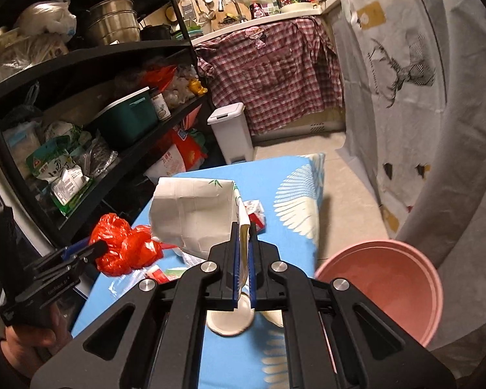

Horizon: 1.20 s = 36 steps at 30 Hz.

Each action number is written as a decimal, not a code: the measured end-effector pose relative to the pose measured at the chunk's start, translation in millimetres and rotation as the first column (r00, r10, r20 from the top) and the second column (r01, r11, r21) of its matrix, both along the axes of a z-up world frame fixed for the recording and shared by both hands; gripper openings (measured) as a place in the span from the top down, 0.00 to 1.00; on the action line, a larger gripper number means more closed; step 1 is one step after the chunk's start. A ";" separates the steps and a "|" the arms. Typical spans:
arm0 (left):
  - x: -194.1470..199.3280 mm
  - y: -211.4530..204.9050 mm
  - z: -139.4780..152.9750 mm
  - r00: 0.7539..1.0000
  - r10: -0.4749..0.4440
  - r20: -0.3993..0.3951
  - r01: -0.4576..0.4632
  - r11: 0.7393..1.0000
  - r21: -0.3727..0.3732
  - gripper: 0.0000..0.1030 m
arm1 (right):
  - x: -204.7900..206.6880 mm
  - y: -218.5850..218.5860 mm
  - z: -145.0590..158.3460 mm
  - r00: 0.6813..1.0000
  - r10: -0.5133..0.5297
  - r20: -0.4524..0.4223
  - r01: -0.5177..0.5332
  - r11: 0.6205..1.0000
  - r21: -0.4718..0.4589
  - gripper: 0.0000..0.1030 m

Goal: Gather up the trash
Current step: 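Carry the red bag and napkin over the pink bin with both tools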

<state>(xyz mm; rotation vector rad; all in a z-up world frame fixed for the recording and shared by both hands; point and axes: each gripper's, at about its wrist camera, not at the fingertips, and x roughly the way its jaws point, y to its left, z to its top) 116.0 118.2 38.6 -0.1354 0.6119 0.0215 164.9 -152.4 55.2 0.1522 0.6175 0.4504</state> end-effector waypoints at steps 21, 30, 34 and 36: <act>6.2 -24.9 -0.9 0.999 -0.050 0.002 0.050 0.999 0.011 0.66 | -13.9 -62.8 -18.0 0.991 -0.131 0.033 0.133 0.989 -0.065 0.95; 14.9 -39.1 -2.7 0.998 -0.070 -0.003 0.070 0.997 0.017 0.66 | -11.5 -75.9 -21.5 0.983 -0.179 0.030 0.181 0.981 -0.075 0.95; 18.2 -44.7 -3.0 0.997 -0.079 -0.005 0.079 0.997 0.016 0.66 | -11.0 -83.6 -21.7 0.980 -0.197 0.026 0.198 0.978 -0.064 0.95; 19.5 -47.8 -2.9 0.997 -0.083 -0.005 0.083 0.996 0.015 0.66 | -11.4 -86.6 -21.3 0.978 -0.205 0.028 0.206 0.977 -0.060 0.95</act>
